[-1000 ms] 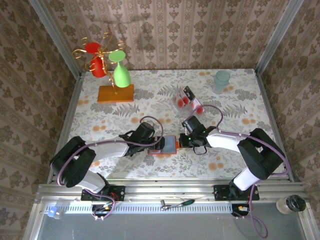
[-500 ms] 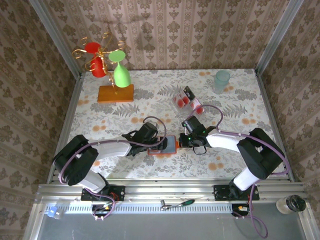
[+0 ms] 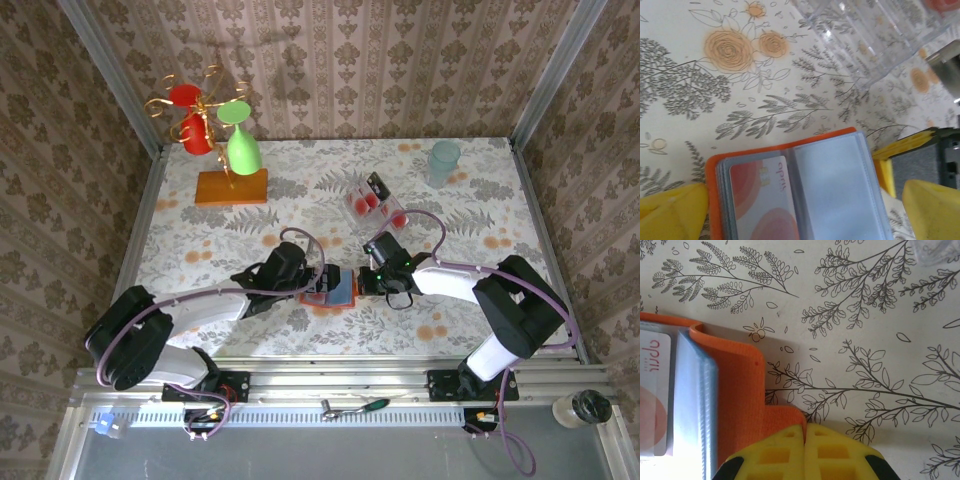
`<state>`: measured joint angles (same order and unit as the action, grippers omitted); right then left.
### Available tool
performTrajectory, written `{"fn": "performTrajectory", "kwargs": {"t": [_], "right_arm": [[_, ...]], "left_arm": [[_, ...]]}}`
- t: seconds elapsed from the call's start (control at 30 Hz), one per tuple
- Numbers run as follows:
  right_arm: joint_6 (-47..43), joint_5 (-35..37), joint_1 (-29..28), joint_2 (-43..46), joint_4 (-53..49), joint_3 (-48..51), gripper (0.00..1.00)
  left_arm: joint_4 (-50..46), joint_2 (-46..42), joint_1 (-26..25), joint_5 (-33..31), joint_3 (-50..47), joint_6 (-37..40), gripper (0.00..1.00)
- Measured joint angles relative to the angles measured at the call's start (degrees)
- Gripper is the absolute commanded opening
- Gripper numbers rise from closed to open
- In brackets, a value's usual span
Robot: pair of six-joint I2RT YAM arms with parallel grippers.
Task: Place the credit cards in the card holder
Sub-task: Close the card holder at the bottom-center of the table.
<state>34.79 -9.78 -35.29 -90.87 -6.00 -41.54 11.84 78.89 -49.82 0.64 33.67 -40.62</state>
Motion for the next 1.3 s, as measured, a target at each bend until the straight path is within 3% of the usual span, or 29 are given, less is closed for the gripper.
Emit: {"fn": "performTrajectory", "kwargs": {"t": [0.27,0.6,0.9,1.3], "right_arm": [[0.0,0.0,0.0,0.0,0.0,0.0,0.00],[-0.1,-1.6,1.5,-0.5,0.1,-0.3,0.00],[-0.2,-3.1,4.2,0.8,-0.5,-0.4,0.28],[-0.3,-1.4,9.8,10.9,-4.7,1.5,0.29]], "left_arm": [[9.4,3.0,-2.4,2.1,-0.1,-4.6,1.00],[14.1,5.0,-6.9,2.4,0.6,-7.5,1.00],[16.0,8.5,-8.0,1.8,2.4,-8.7,1.00],[21.7,13.9,-9.0,3.3,8.7,-9.1,1.00]]}}
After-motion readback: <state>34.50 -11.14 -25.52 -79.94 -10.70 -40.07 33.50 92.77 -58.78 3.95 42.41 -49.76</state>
